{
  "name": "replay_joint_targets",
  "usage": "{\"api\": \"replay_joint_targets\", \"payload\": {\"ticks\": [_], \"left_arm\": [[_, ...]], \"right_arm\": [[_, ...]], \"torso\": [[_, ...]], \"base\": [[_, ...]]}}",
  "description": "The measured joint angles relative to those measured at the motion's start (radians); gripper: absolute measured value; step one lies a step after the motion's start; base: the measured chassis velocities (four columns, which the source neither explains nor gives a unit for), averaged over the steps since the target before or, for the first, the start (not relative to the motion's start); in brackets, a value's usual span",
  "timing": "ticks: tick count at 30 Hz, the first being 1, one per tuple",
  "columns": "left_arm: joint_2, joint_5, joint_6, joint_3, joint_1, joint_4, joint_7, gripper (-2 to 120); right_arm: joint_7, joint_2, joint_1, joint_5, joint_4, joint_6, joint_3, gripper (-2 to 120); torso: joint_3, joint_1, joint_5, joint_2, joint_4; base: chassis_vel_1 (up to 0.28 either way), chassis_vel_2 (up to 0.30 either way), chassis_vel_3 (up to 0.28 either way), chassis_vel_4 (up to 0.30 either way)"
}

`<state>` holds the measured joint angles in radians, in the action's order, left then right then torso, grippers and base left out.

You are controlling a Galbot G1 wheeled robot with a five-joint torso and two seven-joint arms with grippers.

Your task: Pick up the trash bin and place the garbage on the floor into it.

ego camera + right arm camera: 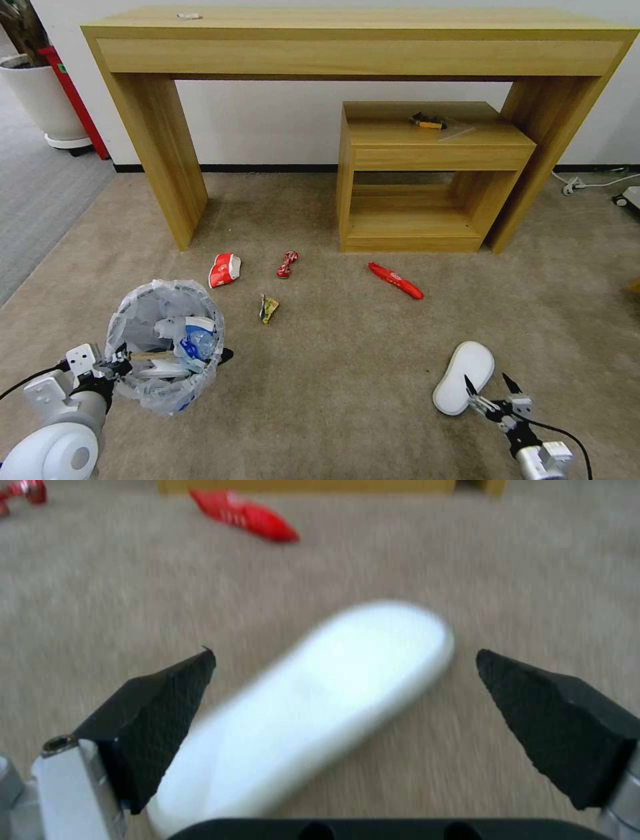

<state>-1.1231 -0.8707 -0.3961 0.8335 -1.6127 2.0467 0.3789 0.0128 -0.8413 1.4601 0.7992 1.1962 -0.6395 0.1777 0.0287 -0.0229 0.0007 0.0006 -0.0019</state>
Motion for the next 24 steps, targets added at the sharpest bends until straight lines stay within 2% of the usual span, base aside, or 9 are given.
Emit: {"api": "replay_joint_targets", "payload": {"ticks": [4,9,15,17,24], "left_arm": [[-0.004,0.0,0.0,-0.011,0.01,-0.005,0.002,0],[-0.007,0.003,0.0,-0.023,0.017,-0.011,0.003,0],[-0.01,0.005,0.0,-0.031,0.017,-0.005,0.008,0],[-0.009,0.003,0.0,-0.029,0.013,0.0,0.008,0],[-0.01,0.002,0.003,-0.022,0.002,0.009,0.009,0]], "right_arm": [[0.062,-0.026,-0.008,0.034,-0.083,-0.019,-0.006,100],[0.098,-0.055,-0.03,0.077,-0.116,-0.02,-0.012,99],[0.125,-0.101,-0.063,0.142,-0.136,-0.008,-0.027,86],[0.126,-0.12,-0.071,0.159,-0.136,-0.003,-0.025,91],[0.13,-0.156,-0.071,0.189,-0.141,0.007,-0.012,92]], "torso": [[0.0,0.0,-0.0004,0.0,-0.0001],[0.0,0.0,-0.0005,0.0,-0.0001],[0.0,0.0,-0.0005,0.0,0.0],[0.0,0.0,-0.0004,0.0,0.0],[0.0,0.0,-0.0005,0.0,0.0]], "base": [[0.0,0.0,0.0,0.0],[0.0,0.0,0.0,0.0],[0.0,0.0,0.0,0.0],[0.0,0.0,0.0,0.0],[0.0,0.0,0.0,0.0]]}}
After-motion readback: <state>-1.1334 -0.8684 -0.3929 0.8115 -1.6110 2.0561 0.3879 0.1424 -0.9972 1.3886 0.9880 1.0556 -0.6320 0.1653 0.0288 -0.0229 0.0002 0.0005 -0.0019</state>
